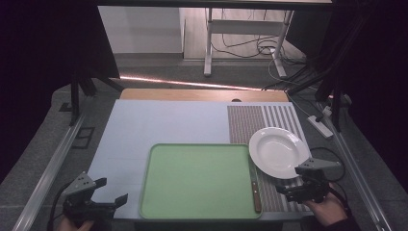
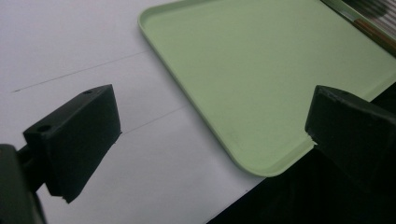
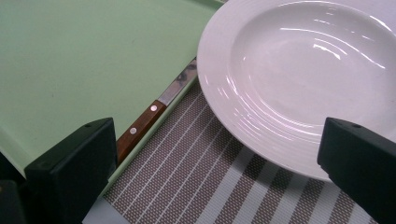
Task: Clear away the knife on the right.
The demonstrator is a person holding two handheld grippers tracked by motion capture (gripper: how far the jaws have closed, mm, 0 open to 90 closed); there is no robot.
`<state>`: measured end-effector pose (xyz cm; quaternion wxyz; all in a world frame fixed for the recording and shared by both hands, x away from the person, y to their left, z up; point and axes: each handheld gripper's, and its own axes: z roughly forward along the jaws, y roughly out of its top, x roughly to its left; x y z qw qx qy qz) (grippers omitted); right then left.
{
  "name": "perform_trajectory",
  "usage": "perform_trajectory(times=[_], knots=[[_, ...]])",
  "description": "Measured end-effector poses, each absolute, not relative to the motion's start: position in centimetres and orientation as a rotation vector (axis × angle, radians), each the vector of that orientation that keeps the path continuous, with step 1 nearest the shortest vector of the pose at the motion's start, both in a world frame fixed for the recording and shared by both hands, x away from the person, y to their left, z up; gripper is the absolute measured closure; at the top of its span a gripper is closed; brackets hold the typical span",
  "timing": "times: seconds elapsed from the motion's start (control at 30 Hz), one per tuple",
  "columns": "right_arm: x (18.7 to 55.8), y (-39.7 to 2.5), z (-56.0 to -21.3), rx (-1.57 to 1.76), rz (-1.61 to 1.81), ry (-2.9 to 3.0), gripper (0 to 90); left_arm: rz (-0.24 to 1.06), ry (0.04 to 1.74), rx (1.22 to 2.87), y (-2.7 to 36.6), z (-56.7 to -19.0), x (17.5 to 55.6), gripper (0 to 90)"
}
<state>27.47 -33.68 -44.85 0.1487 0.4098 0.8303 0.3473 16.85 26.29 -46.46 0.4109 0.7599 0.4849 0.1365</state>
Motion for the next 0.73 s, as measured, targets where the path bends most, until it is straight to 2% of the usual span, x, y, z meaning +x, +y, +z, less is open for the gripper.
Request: perform_trajectory(times=[0.73], knots=[[25.7, -35.6, -44.2, 1.227, 1.004, 2.326, 0.0, 0.342, 1.222, 1.907, 26.3, -46.5, 16.8, 3.1]])
